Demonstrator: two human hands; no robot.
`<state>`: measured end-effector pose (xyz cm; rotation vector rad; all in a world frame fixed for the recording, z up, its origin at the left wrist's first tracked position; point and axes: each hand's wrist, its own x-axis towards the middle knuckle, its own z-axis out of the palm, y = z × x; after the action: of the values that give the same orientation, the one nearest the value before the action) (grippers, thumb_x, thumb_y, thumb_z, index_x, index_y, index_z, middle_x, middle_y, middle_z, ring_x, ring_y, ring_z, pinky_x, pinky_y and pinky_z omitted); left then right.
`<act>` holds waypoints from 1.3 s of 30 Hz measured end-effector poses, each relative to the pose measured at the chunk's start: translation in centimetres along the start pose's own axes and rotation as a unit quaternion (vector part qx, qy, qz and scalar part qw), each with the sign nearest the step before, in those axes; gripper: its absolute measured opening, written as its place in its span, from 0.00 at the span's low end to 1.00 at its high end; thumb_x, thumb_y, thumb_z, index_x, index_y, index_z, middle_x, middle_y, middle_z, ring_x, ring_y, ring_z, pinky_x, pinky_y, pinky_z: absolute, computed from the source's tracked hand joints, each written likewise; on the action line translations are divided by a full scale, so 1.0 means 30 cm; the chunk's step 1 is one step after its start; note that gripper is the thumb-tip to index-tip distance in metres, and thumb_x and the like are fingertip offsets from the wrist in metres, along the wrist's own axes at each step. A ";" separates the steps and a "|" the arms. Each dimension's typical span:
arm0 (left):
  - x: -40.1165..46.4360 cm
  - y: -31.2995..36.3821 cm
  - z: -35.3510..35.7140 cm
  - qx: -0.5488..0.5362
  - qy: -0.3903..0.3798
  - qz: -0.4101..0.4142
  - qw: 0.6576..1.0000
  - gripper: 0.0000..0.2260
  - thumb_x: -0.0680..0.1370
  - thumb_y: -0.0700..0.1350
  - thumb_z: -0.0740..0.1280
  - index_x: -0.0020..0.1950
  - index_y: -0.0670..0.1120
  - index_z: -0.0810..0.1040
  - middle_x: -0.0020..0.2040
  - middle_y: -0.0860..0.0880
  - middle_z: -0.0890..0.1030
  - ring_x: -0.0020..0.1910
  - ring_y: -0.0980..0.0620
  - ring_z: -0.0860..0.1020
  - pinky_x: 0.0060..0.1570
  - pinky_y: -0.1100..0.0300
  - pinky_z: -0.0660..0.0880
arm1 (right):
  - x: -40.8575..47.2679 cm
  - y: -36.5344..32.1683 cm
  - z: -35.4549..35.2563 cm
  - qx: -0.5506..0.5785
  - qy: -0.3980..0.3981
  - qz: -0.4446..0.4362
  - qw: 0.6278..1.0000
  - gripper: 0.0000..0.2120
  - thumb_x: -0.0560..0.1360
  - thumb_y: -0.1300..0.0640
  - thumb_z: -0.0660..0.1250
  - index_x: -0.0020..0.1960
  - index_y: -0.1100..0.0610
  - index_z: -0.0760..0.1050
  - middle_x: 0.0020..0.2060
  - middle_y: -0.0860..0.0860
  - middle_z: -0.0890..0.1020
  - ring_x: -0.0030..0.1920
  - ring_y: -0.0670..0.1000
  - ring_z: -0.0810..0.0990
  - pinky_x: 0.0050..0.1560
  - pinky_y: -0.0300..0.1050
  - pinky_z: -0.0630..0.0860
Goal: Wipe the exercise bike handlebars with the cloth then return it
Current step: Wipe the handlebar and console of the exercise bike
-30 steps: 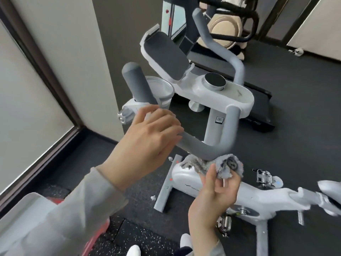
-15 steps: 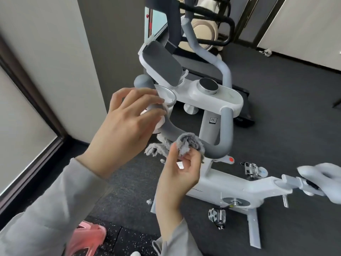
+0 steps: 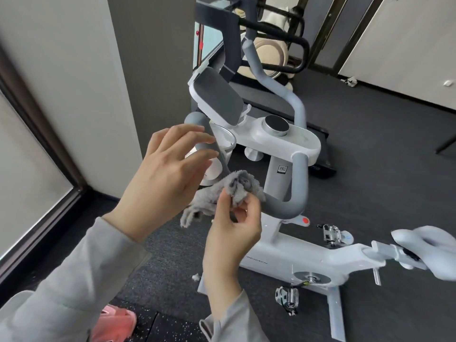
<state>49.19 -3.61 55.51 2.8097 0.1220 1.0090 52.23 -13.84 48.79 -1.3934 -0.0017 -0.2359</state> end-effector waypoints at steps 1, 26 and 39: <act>0.001 0.002 0.001 0.001 0.001 -0.001 1.000 0.08 0.78 0.42 0.62 0.52 0.44 0.81 0.58 0.48 0.79 0.63 0.45 0.73 0.59 0.51 0.66 | 0.010 0.002 -0.020 -0.009 -0.001 -0.010 1.000 0.07 0.71 0.64 0.71 0.44 0.53 0.78 0.40 0.56 0.83 0.40 0.49 0.81 0.39 0.34 0.75; -0.005 0.003 0.029 -0.020 -0.002 -0.023 1.000 0.06 0.77 0.41 0.64 0.50 0.45 0.80 0.59 0.49 0.79 0.64 0.46 0.71 0.60 0.51 0.67 | 0.417 -0.069 -0.020 -0.302 -0.423 -0.166 0.838 0.05 0.74 0.51 0.64 0.50 0.46 0.74 0.42 0.35 0.81 0.46 0.40 0.78 0.46 0.30 0.71; -0.007 0.059 0.074 0.010 0.023 -0.038 0.999 0.06 0.77 0.42 0.63 0.49 0.46 0.80 0.57 0.49 0.79 0.65 0.46 0.71 0.62 0.52 0.63 | 0.423 -0.062 -0.061 -0.361 -0.460 -0.199 0.787 0.12 0.78 0.53 0.59 0.38 0.57 0.70 0.26 0.50 0.68 0.31 0.50 0.64 0.34 0.50 0.65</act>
<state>50.48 -5.63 53.98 2.7773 0.2428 1.0603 64.07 -17.99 52.04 -2.1482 -1.1378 0.1491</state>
